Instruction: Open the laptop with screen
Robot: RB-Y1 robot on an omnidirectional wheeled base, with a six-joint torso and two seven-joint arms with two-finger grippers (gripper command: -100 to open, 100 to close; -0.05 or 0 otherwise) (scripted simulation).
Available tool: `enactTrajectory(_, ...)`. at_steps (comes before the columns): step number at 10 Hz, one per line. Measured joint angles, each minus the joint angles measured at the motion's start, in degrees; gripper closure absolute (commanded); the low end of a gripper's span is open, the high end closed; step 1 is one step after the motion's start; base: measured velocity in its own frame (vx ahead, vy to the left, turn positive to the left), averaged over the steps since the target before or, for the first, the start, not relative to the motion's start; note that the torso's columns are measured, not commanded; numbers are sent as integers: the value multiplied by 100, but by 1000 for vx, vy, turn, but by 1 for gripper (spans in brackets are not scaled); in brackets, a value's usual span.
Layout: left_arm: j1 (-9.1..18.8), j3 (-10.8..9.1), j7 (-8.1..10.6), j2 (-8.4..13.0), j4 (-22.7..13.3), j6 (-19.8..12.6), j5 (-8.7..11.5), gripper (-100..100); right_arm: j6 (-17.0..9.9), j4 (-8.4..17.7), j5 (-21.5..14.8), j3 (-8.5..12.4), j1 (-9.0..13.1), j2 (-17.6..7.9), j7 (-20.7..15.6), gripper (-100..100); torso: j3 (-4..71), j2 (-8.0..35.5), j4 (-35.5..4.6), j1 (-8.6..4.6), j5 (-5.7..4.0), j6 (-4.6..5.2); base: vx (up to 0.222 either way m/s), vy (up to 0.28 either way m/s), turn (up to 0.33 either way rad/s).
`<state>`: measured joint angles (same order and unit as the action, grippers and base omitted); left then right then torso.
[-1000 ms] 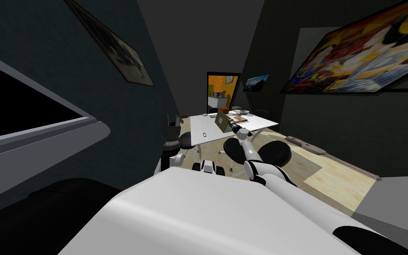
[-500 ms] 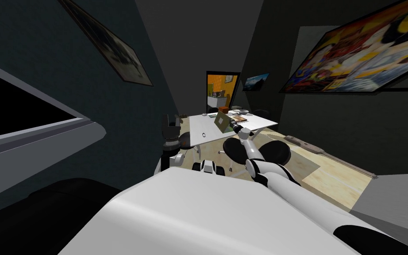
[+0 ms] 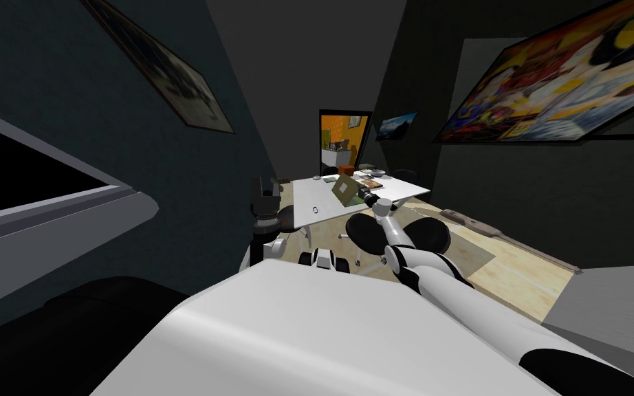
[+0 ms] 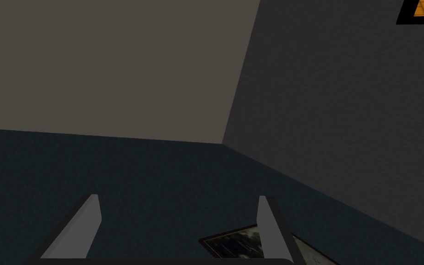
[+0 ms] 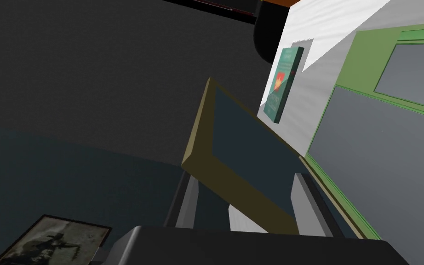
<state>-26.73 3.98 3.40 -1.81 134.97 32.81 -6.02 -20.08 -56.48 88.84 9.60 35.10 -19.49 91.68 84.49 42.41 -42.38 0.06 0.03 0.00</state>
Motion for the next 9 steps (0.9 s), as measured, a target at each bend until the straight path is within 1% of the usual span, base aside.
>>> enactTrajectory(1,0,0,0,0,0,0,0,0,-7,12,5,1,1,-7,30,100,-1,1,1,2,0,-2,38,-33,-2)
enactTrajectory(2,0,0,0,0,0,0,0,0,-22,23,29,-40,-26,-40,229,100,6,-10,6,-10,-4,1,53,-56,7)
enactTrajectory(4,0,0,0,0,0,0,0,0,-145,181,294,1,-43,-73,485,100,13,-20,16,-22,-10,7,38,-45,-8)
enactTrajectory(6,0,0,0,0,0,0,0,0,-171,238,356,-20,-57,-105,713,100,4,-6,8,-4,-3,1,19,-35,-3)
enactTrajectory(7,0,0,0,0,0,0,0,0,-212,306,447,-9,-66,-122,822,100,3,-4,5,-1,-1,1,41,-40,-6)
enactTrajectory(9,0,0,0,0,0,0,0,0,-265,371,561,-52,-111,-161,1181,100,5,-7,2,-4,0,0,42,-44,-1)
